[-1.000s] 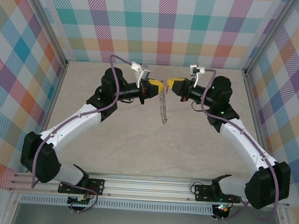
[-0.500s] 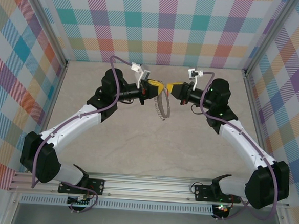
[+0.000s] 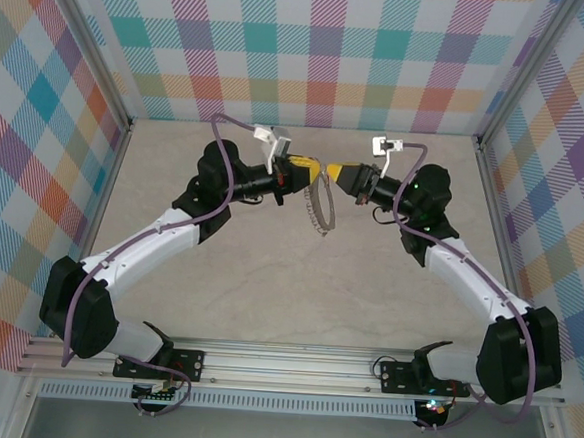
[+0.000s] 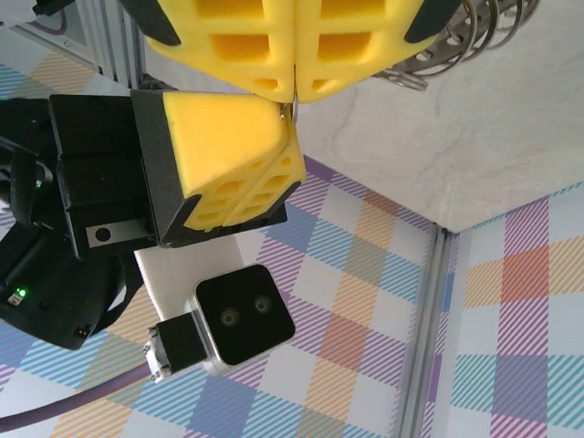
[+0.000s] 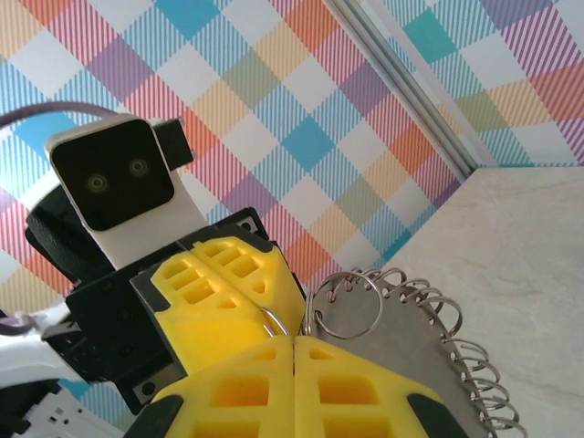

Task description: Put the keys on the keyring

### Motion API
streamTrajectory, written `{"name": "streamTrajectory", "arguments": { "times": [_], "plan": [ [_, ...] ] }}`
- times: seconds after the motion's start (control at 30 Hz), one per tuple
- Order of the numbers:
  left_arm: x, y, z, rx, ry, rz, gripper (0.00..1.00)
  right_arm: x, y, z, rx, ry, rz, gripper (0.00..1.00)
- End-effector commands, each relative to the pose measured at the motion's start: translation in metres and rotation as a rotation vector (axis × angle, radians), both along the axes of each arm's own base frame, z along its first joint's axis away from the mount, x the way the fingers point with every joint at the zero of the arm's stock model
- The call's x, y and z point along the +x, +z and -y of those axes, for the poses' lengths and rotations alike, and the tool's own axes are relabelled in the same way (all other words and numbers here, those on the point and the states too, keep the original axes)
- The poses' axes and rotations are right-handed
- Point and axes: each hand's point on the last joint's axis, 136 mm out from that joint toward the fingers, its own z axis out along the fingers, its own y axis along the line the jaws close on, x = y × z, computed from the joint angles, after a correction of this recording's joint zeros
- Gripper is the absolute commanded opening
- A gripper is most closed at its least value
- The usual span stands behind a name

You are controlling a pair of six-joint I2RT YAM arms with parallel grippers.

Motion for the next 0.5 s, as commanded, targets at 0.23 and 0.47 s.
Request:
{"name": "streamTrajectory", "arguments": {
  "times": [0.23,0.47],
  "plan": [
    [-0.006,0.051,-0.008,-0.156,0.045,0.107,0.00,-0.005,0.015,-0.002,0.117,0.061,-0.027,0.00],
    [-0.005,0.051,-0.006,-0.159,0.041,0.104,0.00,-0.010,0.001,-0.003,0.085,0.079,-0.065,0.03]
  ]
}}
